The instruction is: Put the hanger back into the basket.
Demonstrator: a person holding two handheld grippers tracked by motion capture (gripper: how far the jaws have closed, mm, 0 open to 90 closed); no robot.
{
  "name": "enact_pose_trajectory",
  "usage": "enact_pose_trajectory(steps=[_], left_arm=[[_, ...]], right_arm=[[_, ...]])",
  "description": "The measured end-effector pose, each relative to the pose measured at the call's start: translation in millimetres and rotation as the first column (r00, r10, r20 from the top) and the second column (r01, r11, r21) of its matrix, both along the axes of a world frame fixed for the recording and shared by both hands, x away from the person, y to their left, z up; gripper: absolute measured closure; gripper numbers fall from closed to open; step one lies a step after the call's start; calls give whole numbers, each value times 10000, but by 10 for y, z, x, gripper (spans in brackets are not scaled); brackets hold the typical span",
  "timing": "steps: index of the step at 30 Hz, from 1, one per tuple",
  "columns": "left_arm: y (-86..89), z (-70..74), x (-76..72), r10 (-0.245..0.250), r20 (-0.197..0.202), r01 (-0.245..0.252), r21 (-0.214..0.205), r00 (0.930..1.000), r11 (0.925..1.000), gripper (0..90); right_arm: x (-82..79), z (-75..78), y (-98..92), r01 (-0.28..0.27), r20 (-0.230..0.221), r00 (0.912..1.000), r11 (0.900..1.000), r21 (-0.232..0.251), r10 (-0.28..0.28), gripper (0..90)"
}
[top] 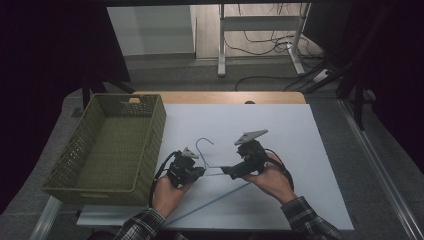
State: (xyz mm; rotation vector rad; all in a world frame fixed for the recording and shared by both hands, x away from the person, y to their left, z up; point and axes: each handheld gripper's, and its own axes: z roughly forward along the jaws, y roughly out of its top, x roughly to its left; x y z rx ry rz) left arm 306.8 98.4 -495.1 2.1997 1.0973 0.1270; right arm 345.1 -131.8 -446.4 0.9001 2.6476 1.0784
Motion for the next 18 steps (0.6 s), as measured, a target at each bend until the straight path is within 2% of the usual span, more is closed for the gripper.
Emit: enact_pose_trajectory(steps=[2, 4, 11, 15, 18], left_arm=[[3, 14, -7, -78, 17, 78, -6, 10000, 10000, 869], [0, 24, -14, -95, 62, 95, -67, 9999, 9999, 869], [-10, 38, -30, -153, 131, 155, -132, 9998, 9998, 869], [-17, 44, -38, -265, 150, 267, -130, 9995, 9996, 869], [-26, 53, -49, -328, 171, 330, -142, 9993, 9994, 869]], right_arm=[[43, -21, 96, -88, -32, 10000, 10000, 19, 88, 104], [77, -40, 191, -200, 93, 9998, 9998, -65, 201, 188], [193, -146, 499, -561, 8, 9984, 9984, 27, 560, 445], [254, -220, 632, -594, -286, 9978, 9980, 199, 599, 554], [287, -277, 690, -477, -393, 9981, 9988, 81, 480, 630]])
